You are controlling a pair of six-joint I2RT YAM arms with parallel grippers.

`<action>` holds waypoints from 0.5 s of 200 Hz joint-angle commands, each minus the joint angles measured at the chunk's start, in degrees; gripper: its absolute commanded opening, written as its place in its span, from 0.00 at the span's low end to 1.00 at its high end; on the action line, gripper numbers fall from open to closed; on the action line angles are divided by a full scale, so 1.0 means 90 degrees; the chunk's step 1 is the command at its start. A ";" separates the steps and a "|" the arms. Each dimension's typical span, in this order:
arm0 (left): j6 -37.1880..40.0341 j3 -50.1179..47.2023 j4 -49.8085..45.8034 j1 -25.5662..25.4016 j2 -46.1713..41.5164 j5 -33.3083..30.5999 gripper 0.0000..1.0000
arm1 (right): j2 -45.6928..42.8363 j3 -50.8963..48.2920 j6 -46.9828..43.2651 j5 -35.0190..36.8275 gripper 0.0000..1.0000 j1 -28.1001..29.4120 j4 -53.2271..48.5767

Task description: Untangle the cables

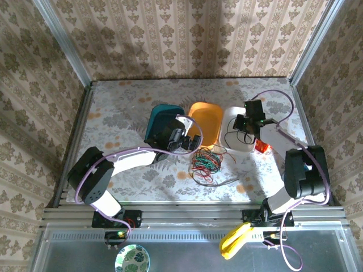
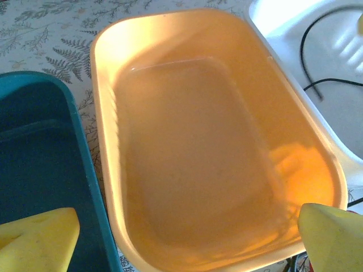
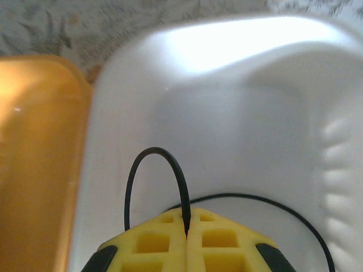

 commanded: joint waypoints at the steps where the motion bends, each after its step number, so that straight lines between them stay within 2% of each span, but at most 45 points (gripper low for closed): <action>1: -0.0056 0.0246 -0.0242 0.0036 -0.0179 -0.0043 1.00 | 0.0551 0.0301 0.0272 -0.0211 0.11 -0.0031 -0.0221; 11: -0.0045 0.0271 -0.0288 0.0038 -0.0169 -0.0023 1.00 | 0.0742 0.0426 0.0335 -0.0275 0.29 -0.0031 -0.0353; 21: -0.0045 0.0281 -0.0337 0.0043 -0.0169 -0.0009 1.00 | 0.0839 0.0525 0.0384 -0.0304 0.42 -0.0031 -0.0441; 39: -0.0062 0.0273 -0.0358 0.0039 -0.0189 0.0004 1.00 | 0.0730 0.0603 0.0431 -0.0239 0.54 -0.0008 -0.0583; 74: -0.0094 0.0258 -0.0450 0.0055 -0.0183 0.0134 1.00 | -0.0406 0.0290 0.0132 0.0219 0.57 0.0240 -0.0779; 84: -0.0092 0.0265 -0.0522 0.0061 -0.0189 0.0198 1.00 | -0.0826 0.0090 -0.0020 0.0079 0.57 0.0367 -0.0830; 100: -0.0069 0.0263 -0.0614 0.0062 -0.0156 0.0262 1.00 | -0.1407 -0.0179 -0.0400 -0.0602 0.56 0.0690 -0.0926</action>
